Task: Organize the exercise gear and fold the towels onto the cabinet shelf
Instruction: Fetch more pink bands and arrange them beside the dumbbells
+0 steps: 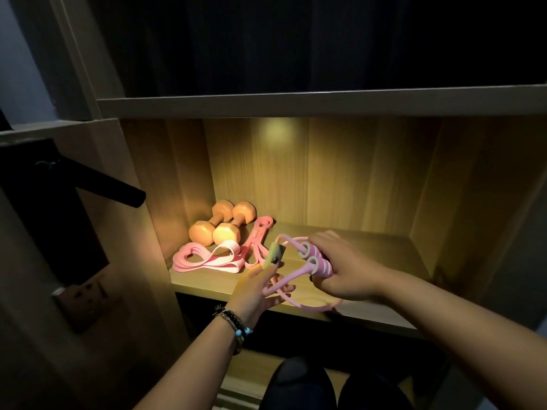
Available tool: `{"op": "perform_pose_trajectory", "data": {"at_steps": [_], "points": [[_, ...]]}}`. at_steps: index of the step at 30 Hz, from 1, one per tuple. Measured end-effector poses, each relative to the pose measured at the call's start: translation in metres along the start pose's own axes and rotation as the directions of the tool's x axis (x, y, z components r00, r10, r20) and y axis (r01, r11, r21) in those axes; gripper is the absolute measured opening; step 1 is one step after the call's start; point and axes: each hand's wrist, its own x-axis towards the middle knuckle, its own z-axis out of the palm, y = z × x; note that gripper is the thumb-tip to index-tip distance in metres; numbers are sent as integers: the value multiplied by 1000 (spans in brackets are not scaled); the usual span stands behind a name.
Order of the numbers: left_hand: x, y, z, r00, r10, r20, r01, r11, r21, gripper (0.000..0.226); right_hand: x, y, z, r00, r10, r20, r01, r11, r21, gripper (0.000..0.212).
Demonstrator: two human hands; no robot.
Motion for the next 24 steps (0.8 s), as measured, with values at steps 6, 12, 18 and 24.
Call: {"op": "perform_pose_trajectory", "data": {"at_steps": [6,12,18,24], "points": [[5,11,-6,993,64,-101,-64,998,3,18,-9,18,20,996,59,72,-56,998,-38,26],[-1,21,-2,974,227,12,-223,941,255,17,-11,16,33,933,220,285,-296,920,256,67],[-3,24,-2,969,227,98,-246,920,306,32,-2,2,51,922,374,101,-343,669,659,20],[-1,16,-7,945,299,129,-324,826,461,27,6,-1,62,871,486,-71,-261,580,772,16]]}}
